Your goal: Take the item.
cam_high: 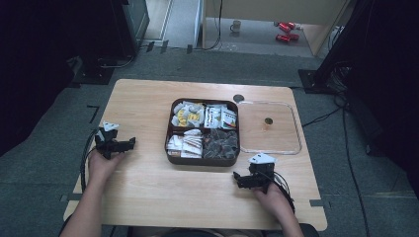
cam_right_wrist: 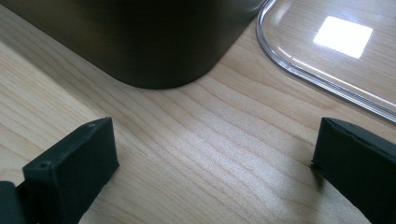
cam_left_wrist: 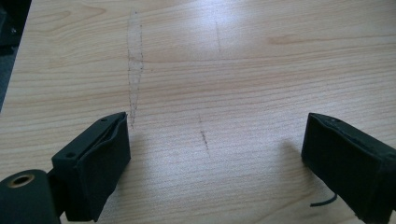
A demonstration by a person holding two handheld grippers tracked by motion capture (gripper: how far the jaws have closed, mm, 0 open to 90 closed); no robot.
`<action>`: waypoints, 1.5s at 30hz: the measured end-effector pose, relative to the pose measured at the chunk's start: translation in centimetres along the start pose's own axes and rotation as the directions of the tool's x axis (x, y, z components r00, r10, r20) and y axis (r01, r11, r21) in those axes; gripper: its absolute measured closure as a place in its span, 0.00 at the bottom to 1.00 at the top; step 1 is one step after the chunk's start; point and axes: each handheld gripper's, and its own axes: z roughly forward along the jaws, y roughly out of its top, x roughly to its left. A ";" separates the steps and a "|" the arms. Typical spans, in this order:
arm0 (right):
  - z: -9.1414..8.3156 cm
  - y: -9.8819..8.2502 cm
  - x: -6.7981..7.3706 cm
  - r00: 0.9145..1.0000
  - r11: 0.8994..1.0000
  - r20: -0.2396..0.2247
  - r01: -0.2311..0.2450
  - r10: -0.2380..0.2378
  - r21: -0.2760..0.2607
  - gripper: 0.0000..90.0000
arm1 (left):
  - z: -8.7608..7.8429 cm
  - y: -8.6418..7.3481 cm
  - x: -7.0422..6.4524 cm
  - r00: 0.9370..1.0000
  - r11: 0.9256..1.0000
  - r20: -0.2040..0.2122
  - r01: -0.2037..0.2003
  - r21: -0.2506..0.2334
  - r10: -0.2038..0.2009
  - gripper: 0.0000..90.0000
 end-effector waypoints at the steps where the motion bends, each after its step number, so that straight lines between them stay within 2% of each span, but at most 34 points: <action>1: 0.0 0.0 0.0 1.000 1.000 0.000 0.000 0.000 0.000 0.00 | 0.0 0.0 0.0 1.000 1.000 0.000 0.000 0.000 0.000 0.09; 5: 0.0 0.0 0.0 1.000 1.000 0.000 0.000 0.000 0.000 0.00 | -0.1 0.4 -0.1 1.000 1.000 0.004 -0.004 0.023 0.004 0.12; 6: 0.0 0.0 0.0 1.000 1.000 0.000 0.000 0.000 0.000 0.00 | -0.1 0.4 -0.1 1.000 1.000 0.004 -0.004 0.023 0.004 0.18; 8: 0.0 0.0 0.0 1.000 1.000 0.000 0.000 0.000 0.000 0.00 | -0.2 0.6 -0.1 0.999 0.999 0.032 -0.023 0.035 0.022 0.18; 11: 0.0 0.0 0.0 1.000 1.000 0.000 0.000 0.000 0.000 0.00 | -0.2 0.8 -0.1 0.998 0.998 0.045 -0.037 0.046 0.035 0.19; 12: 0.0 0.0 0.0 1.000 1.000 0.000 0.000 0.000 0.000 0.00 | -0.2 0.9 -0.3 0.997 0.997 0.048 -0.054 0.055 0.052 0.20; 14: 0.0 0.0 0.0 1.000 1.000 0.000 0.000 0.000 0.000 0.00 | -0.3 0.9 -0.3 0.997 0.997 0.053 -0.059 0.051 0.056 0.22; 15: 0.0 0.0 0.0 1.000 1.000 0.000 0.001 -0.001 0.000 0.00 | -0.3 0.9 -0.3 0.996 0.997 0.062 -0.062 0.052 0.058 0.26; 18: 0.0 0.0 0.0 1.000 1.000 0.000 0.001 -0.001 0.000 0.00 | -0.4 1.2 -0.4 0.995 0.996 0.077 -0.070 0.056 0.066 0.27; 21: 0.0 0.0 0.0 1.000 1.000 0.000 0.001 -0.001 0.000 0.00 | -0.5 1.3 -0.5 0.994 0.993 0.067 -0.094 0.068 0.089 0.29; 24: 0.0 0.0 0.0 1.000 1.000 0.000 0.000 0.000 0.000 0.00 | -0.8 1.4 -0.9 0.990 0.990 0.065 -0.126 0.063 0.122 0.34; 28: 0.0 0.0 0.0 1.000 1.000 0.000 0.000 0.000 0.000 0.00 | -1.0 1.7 -1.3 0.987 0.990 0.104 -0.128 0.058 0.121 0.35; 33: 0.0 0.0 0.0 1.000 1.000 0.000 0.000 0.000 0.000 0.00 | -1.2 2.1 -1.7 0.983 0.990 0.133 -0.131 0.047 0.123 0.36; 38: 0.0 0.0 0.0 1.000 1.000 0.000 0.000 0.000 -0.001 0.00 | -1.7 2.7 -2.3 0.975 0.989 0.171 -0.147 0.034 0.139 0.40; 45: 0.0 0.0 0.0 1.000 1.000 0.000 0.001 -0.001 -0.001 0.00 | -2.0 3.1 -2.6 0.968 0.987 0.202 -0.159 0.025 0.150 0.41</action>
